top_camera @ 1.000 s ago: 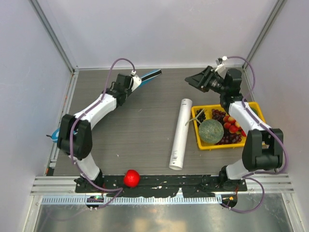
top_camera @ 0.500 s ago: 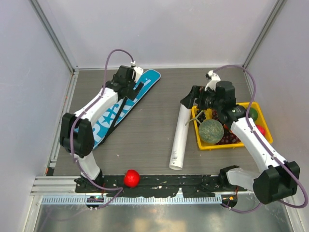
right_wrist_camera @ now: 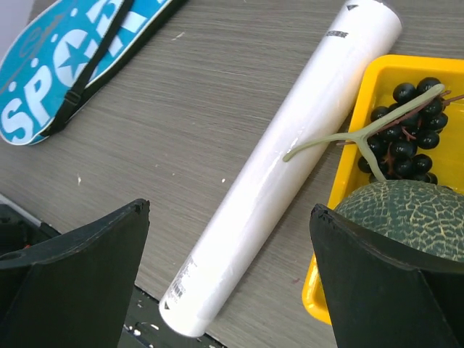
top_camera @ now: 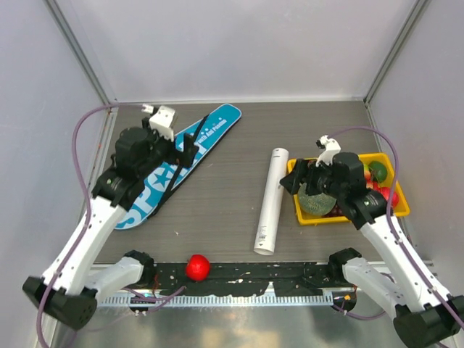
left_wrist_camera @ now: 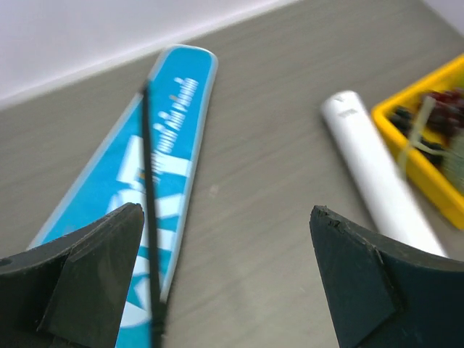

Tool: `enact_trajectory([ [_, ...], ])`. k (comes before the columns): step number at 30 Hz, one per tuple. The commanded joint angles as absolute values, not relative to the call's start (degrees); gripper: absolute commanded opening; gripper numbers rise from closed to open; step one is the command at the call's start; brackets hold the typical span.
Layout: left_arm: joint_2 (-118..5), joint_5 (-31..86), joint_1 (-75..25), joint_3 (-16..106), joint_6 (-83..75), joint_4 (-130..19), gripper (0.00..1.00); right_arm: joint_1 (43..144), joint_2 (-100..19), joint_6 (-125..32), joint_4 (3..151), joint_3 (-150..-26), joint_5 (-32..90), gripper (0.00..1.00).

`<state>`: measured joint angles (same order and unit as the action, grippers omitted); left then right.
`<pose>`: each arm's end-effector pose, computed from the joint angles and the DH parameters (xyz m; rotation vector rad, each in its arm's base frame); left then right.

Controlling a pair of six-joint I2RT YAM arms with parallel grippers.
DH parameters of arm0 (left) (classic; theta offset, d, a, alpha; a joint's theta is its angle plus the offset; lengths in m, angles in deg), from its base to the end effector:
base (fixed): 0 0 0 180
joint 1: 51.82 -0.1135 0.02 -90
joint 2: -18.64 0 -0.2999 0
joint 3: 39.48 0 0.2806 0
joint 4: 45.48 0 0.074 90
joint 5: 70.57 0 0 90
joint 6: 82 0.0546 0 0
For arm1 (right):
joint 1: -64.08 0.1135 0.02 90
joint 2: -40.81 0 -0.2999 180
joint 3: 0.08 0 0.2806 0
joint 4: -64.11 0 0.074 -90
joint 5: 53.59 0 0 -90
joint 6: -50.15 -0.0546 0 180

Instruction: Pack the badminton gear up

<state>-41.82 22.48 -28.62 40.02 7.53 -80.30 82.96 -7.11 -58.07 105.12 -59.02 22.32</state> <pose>0.2388 -0.1055 0.4310 0.4030 1.8150 -0.3369 0.1891 0.0787 0.3263 -0.1649 2.1369 0.6432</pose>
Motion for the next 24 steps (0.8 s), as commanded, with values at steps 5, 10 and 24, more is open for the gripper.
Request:
enact_trajectory([
  [5,-21.6,42.4,-28.4,19.9,-6.2,-73.3,0.99,83.7,4.8,-55.8,107.5,-59.4,25.7,0.95],
  [10,-10.4,43.2,-28.4,12.2,-4.2,-70.7,0.99,83.7,10.1,-55.2,108.0,-58.7,29.1,0.95],
  [24,2.7,36.6,-28.4,4.9,-3.2,-66.2,1.0,83.7,16.3,-55.5,106.3,-57.3,31.5,0.95],
])
